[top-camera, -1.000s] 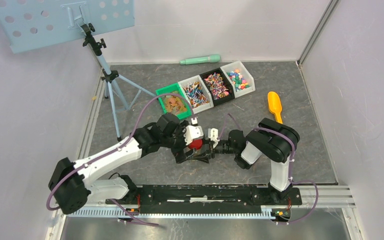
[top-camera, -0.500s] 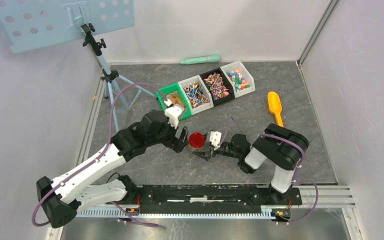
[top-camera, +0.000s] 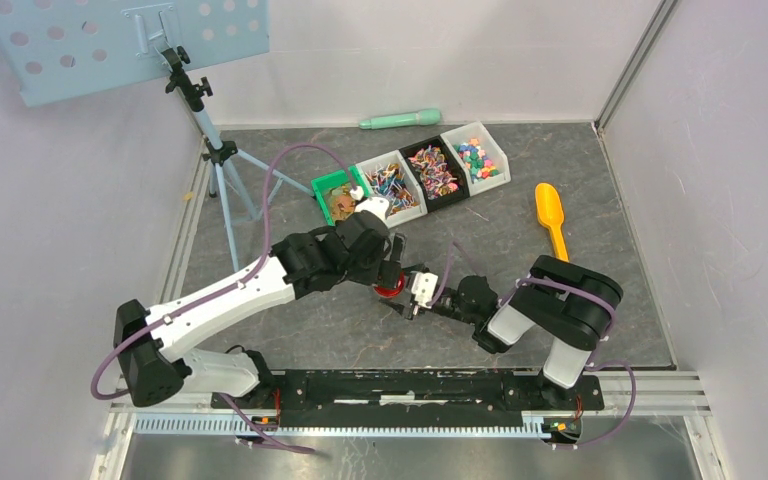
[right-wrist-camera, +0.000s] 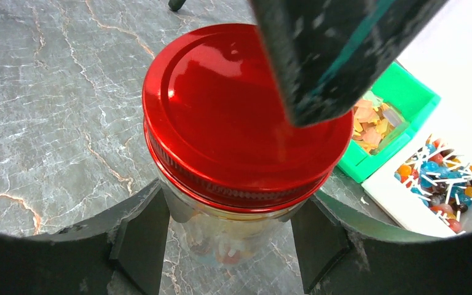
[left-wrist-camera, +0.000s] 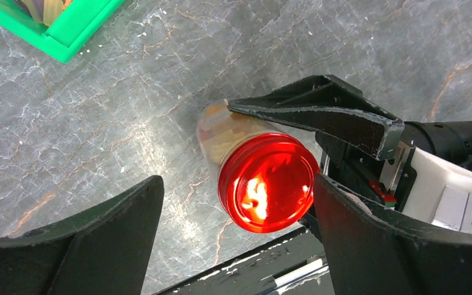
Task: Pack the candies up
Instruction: Screw the bottle lid onto the packing bottle.
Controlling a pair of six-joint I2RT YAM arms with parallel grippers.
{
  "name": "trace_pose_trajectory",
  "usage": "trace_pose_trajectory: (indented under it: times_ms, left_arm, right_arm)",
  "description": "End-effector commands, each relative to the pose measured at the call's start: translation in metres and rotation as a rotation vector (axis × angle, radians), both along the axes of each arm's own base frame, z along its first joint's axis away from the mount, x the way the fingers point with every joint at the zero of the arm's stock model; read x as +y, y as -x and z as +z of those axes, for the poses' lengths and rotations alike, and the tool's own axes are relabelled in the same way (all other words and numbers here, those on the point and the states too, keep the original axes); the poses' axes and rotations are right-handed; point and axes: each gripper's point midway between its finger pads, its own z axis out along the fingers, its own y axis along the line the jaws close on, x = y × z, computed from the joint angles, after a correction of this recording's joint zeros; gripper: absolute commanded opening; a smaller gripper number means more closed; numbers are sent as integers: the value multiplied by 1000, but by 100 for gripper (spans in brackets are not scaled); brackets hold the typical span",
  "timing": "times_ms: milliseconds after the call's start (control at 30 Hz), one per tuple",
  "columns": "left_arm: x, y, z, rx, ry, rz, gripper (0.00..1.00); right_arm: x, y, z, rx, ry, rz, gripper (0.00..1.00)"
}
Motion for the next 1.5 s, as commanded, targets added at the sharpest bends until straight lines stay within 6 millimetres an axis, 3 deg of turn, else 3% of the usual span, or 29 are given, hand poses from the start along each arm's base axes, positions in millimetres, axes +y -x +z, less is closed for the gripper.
trace_pose_trajectory:
  times_ms: [0, 200, 467, 733, 1033, 1133, 1467]
  left_arm:
    - [2, -6, 11, -41, -13, 102, 96]
    - [-6, -4, 4, -37, -5, 95, 93]
    - [-29, 1, 5, -45, 76, 12, 98]
    - [-25, -2, -9, -44, 34, 28, 92]
    - [-21, 2, -29, -23, -17, 6, 78]
    - [-14, 4, -34, -36, -43, -12, 67]
    - [-20, 30, -41, -40, -59, -336, 54]
  right_arm:
    - [1, -3, 93, -231, -269, -26, 41]
    - [4, -2, 91, -224, -266, -22, 41]
    - [5, -1, 92, -213, -278, -18, 41]
    - [6, 0, 92, -208, -279, -12, 41]
    - [6, 3, 93, -204, -288, -2, 41]
    - [5, 4, 91, -206, -278, 9, 41]
    - [-6, 21, 101, -232, -318, 140, 40]
